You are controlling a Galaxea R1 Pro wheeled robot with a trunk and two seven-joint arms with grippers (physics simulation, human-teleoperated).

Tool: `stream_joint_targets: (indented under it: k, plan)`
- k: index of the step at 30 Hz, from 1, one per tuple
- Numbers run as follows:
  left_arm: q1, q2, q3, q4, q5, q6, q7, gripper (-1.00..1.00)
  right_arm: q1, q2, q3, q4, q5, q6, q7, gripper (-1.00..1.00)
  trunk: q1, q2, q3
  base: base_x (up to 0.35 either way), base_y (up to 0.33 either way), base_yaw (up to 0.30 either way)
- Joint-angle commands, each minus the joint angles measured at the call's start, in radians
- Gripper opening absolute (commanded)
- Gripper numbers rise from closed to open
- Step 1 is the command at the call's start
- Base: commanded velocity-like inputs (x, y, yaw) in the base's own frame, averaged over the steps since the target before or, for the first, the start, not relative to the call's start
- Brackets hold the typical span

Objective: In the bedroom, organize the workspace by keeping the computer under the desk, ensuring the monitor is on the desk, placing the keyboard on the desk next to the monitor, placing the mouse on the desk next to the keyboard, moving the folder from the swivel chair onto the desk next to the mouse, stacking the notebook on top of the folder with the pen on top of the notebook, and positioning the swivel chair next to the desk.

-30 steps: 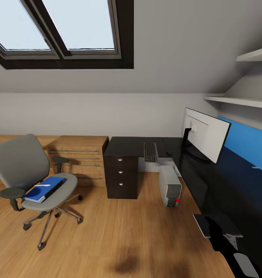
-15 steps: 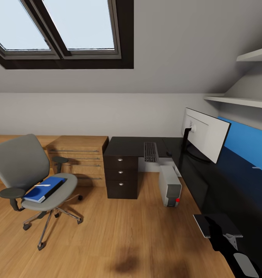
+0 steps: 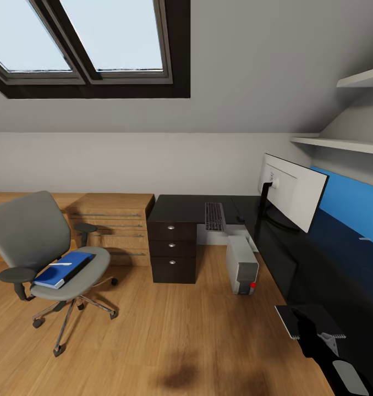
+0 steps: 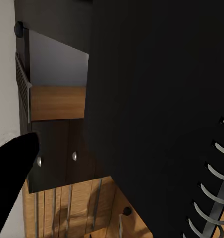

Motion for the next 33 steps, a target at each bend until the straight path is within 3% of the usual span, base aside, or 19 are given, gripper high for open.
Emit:
stream_joint_targets:
  k: [1, 25, 33]
  plan:
    - [-0.001, -0.001, 0.002, 0.0, 0.004, -0.003, -0.001, 1.0, -0.001, 0.0, -0.005, 0.029, -0.004, 0.009, -0.001, -1.0, 0.0, 0.0, -0.001, 0.0, 0.0, 0.0]
    - [-0.001, -0.001, 0.001, 0.0, 0.004, -0.004, -0.001, 1.0, -0.001, -0.001, -0.005, 0.028, -0.004, 0.009, -0.002, -1.0, 0.0, 0.0, -0.001, 0.0, 0.0, 0.0]
    - [-0.001, -0.001, 0.001, 0.0, 0.004, -0.004, -0.001, 1.0, -0.001, -0.001, -0.005, 0.027, -0.004, 0.009, -0.002, -1.0, -0.031, 0.056, 0.024, 0.0, 0.0, 0.0]
